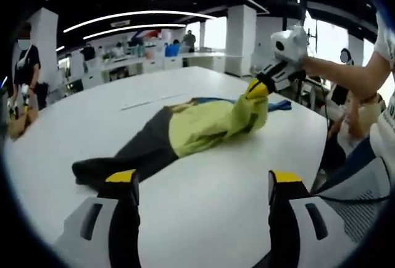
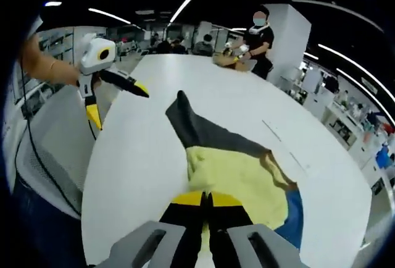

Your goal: Fold the garment on the visible template until the final outline fits inside the template.

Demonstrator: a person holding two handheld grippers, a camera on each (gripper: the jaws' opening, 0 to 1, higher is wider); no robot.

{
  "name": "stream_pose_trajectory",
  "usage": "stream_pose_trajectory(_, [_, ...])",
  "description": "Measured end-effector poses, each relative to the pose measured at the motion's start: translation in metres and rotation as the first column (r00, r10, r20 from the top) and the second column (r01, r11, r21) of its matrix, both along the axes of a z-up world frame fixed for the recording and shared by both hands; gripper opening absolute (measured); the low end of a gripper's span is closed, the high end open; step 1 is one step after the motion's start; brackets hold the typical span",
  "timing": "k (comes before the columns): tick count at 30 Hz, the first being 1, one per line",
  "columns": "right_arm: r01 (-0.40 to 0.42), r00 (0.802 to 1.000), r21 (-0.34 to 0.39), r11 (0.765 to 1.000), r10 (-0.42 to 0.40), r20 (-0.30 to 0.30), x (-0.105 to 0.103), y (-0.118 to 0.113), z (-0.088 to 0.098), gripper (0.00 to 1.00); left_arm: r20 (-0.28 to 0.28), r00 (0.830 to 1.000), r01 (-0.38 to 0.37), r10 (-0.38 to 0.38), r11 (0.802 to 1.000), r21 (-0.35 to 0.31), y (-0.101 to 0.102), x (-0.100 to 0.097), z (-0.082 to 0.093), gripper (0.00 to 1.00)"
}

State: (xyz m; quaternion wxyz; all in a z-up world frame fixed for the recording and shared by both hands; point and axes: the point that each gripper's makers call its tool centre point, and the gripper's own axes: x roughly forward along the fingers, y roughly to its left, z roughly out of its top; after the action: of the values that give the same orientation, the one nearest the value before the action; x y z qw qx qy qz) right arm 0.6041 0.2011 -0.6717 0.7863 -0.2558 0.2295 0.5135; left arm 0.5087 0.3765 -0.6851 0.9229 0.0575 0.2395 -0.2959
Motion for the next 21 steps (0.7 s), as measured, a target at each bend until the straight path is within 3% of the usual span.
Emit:
stream_pose_trajectory(8, [0.051,0.998,-0.004,0.999,-0.051,0.023,0.036,-0.001,0.004,0.00,-0.005,1.000,-0.012,0.012,1.000,-0.004,0.002,0.005,0.000,0.78])
stream_pose_trajectory(14, [0.158,0.987,-0.010,0.987,-0.158,-0.028,0.069,-0.012,-0.021,0.00,-0.015,1.000,-0.021,0.020,1.000,-0.020,0.002,0.009,-0.001,0.75])
stream_pose_trajectory(21, [0.201,0.977,-0.031,0.979,-0.203,-0.059,0.094,-0.013,-0.043,0.00,-0.028,0.999,-0.030,0.029,0.999,-0.036,0.003,0.015,-0.003,0.72])
